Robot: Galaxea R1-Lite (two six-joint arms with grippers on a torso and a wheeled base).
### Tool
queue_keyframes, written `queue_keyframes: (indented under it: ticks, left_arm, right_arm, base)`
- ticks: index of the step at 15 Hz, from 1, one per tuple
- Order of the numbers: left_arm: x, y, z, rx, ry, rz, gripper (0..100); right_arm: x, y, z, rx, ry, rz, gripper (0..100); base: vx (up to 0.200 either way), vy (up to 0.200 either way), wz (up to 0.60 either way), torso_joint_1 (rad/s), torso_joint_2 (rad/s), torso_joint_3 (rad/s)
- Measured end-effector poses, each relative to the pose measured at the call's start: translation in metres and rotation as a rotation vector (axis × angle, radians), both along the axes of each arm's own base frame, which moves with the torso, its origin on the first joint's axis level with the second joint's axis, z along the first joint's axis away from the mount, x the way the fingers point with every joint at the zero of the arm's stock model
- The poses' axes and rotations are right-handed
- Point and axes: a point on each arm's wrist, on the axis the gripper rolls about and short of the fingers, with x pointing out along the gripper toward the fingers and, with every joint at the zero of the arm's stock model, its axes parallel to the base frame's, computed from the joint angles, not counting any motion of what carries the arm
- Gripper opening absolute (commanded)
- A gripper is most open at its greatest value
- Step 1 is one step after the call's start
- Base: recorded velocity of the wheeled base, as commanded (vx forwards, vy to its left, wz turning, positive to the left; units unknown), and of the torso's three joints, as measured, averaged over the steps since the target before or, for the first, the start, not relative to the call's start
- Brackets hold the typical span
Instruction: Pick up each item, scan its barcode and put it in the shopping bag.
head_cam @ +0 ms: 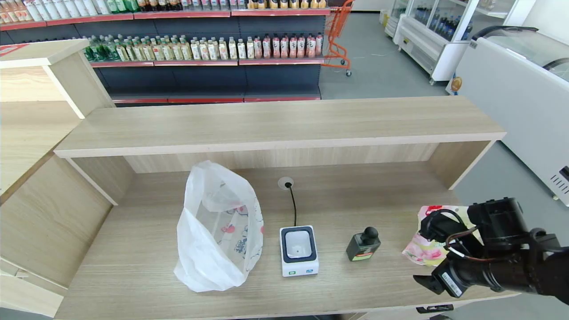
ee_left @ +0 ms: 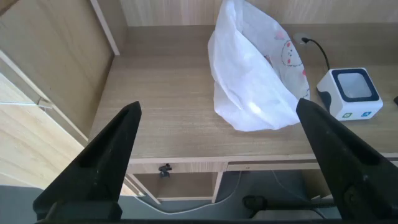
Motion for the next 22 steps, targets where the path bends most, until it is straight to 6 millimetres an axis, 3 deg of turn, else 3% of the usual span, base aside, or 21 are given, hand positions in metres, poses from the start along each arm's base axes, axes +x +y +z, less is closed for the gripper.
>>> queue_keyframes:
  ticks: [7, 22]
  left_arm:
    - [0.000, 0.000, 0.000, 0.000, 0.000, 0.000, 100]
    - [0.000, 0.000, 0.000, 0.000, 0.000, 0.000, 100]
  right_arm:
    - [0.060, 0.054, -0.021, 0.049, -0.040, 0.169, 100]
    - [0.086, 0.084, -0.055, 0.026, -0.061, 0.294, 100]
  base:
    - [0.000, 0.000, 0.00, 0.000, 0.00, 0.000]
    - [0.000, 0.000, 0.00, 0.000, 0.00, 0.000]
